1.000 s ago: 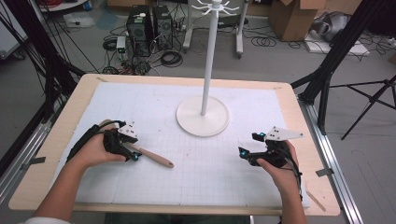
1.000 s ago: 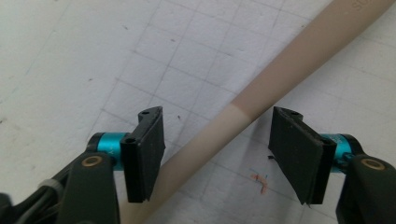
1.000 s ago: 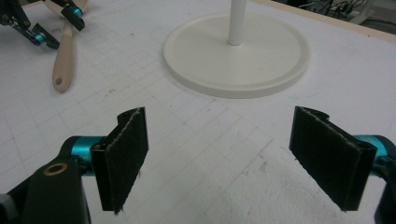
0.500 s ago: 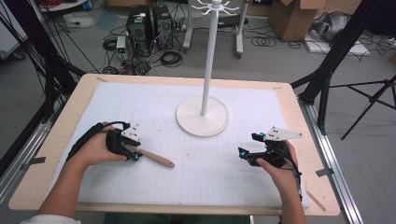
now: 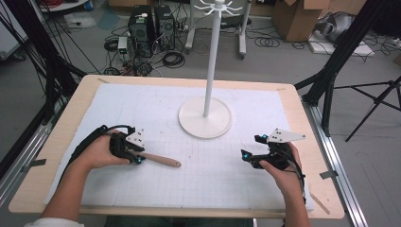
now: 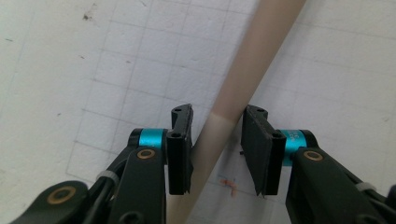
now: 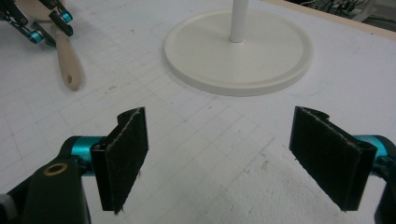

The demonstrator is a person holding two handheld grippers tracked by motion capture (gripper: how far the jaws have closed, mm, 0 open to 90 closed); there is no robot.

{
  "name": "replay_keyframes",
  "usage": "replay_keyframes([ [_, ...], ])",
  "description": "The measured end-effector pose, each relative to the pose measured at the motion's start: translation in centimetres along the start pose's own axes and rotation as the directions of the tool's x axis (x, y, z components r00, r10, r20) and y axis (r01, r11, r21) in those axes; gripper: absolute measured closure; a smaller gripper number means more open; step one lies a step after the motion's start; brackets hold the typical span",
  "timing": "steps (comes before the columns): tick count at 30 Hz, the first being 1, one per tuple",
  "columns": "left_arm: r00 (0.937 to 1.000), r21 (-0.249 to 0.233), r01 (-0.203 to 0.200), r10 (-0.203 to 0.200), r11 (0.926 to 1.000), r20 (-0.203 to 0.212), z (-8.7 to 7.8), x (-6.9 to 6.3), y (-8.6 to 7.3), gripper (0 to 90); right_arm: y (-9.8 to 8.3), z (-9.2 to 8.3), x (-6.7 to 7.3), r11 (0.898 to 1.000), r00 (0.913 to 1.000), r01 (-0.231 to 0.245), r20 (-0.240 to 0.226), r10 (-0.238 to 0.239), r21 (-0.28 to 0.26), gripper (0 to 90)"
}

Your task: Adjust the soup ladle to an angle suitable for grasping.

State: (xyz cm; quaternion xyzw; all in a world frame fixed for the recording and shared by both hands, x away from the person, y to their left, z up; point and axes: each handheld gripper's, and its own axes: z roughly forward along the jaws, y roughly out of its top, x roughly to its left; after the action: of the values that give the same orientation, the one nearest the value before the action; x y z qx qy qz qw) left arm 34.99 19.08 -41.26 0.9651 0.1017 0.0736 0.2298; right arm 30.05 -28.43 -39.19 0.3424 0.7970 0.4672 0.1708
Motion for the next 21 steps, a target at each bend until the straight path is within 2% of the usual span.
replay_keyframes([
  [1,0.9998,0.001,0.008,-0.008,1.0,0.016,0.0,-0.1,0.1,65.8,0.0,0.0,0.0,1.0,1.0,0.0,0.0,0.0,0.0,18.7],
  [4,0.9991,0.012,-0.002,0.002,0.9999,0.043,0.0,-0.3,0.3,69.2,0.0,0.0,0.0,1.0,1.0,-0.003,-0.002,0.003,0.003,18.7],
  [7,0.999,0.007,-0.007,0.007,0.9999,0.044,0.1,-0.6,0.6,72.5,0.0,0.0,0.0,1.0,1.0,-0.002,-0.001,0.002,0.004,18.7],
  [11,0.9987,0.013,-0.033,0.032,0.9994,0.04,0.3,-0.9,1.0,74.8,0.0,0.0,0.1,1.0,1.0,0.002,-0.001,-0.002,0.004,18.7],
  [16,0.9977,0.0,-0.024,0.024,0.9997,0.063,0.7,-1.2,1.7,77.1,0.0,0.0,0.1,1.0,1.0,0.003,-0.002,-0.003,0.007,18.7],
  [21,0.9965,-0.006,-0.041,0.041,0.9992,0.073,1.0,-1.4,2.3,77.2,0.0,0.1,0.0,1.0,1.0,0.003,-0.001,-0.003,0.008,18.8],
])
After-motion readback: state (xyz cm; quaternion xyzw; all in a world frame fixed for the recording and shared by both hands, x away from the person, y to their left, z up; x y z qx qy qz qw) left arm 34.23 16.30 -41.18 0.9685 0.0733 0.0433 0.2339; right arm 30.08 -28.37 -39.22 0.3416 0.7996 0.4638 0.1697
